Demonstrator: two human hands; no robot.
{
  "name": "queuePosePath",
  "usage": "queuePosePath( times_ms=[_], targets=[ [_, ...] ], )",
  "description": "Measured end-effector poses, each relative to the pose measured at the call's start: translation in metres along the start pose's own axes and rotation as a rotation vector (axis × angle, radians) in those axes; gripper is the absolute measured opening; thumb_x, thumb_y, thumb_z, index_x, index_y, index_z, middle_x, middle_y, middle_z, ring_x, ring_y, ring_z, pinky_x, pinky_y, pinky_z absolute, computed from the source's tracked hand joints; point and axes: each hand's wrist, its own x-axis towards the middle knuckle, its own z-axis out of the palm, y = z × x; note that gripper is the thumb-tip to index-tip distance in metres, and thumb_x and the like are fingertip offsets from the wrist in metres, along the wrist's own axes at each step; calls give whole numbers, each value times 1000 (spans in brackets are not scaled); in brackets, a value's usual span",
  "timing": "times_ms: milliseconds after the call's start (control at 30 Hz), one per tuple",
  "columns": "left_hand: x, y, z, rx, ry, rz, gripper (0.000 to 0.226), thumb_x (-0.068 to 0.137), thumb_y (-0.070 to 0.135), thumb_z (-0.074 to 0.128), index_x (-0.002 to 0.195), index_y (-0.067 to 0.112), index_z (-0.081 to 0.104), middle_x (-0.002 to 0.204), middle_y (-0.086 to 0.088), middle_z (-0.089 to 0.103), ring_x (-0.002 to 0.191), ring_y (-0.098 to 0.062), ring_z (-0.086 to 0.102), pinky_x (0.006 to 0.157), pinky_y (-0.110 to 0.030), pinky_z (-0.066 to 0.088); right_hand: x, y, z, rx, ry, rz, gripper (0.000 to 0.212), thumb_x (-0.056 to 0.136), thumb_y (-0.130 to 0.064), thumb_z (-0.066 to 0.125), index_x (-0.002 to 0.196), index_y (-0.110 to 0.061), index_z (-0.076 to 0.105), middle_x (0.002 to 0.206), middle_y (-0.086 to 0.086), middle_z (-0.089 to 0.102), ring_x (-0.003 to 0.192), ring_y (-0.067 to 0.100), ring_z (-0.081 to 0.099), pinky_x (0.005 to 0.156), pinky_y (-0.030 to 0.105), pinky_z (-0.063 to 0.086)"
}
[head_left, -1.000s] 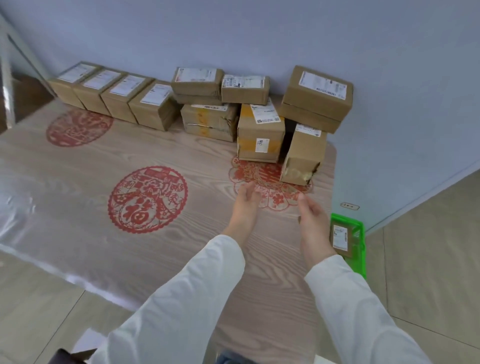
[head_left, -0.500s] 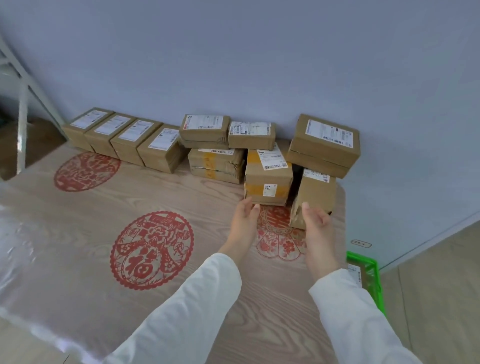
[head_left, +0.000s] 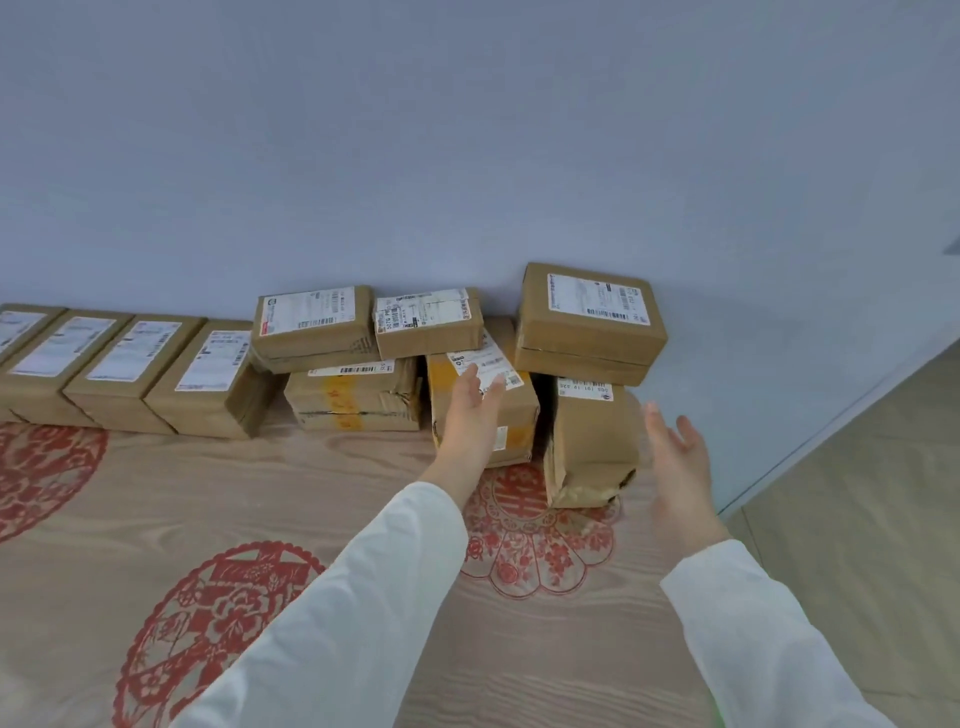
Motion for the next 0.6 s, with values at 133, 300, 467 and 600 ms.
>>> queuePosePath(
  times_ms=[133,300,467,600],
  targets=[
    [31,10,14,30,-8,-5,58,99,41,42,150,25,20,156,1,26,142,-20,27,109,-34,26,34,-9,4,22,-3,66,79,88,-55,54,152,-26,16,157,0,23,140,23,30,111,41,23],
    [72,9,38,44,-3,-10,61,99,44,40,152,25,18,158,2,22,143,-18,24,112,-33,22,86,-18,13,14,3,123,85,81,-67,53,150,-34,16,157,-3,20,142,25,26,113,44,21],
    [102,5,50,58,59,4,58,100,45,35,152,24,19,156,1,26,143,-18,25,114,-32,18,125,-17,22,2,-35,164,89,78,-71,50,150,-31,15,158,-1,18,142,28,24,112,43,23],
    [113,3,58,65,69,-7,53,100,49,27,149,28,27,153,4,32,142,-16,27,111,-29,20,139,-19,30,40,-119,182,80,78,-72,48,146,-34,28,147,-5,38,132,21,38,91,33,35]
  ],
)
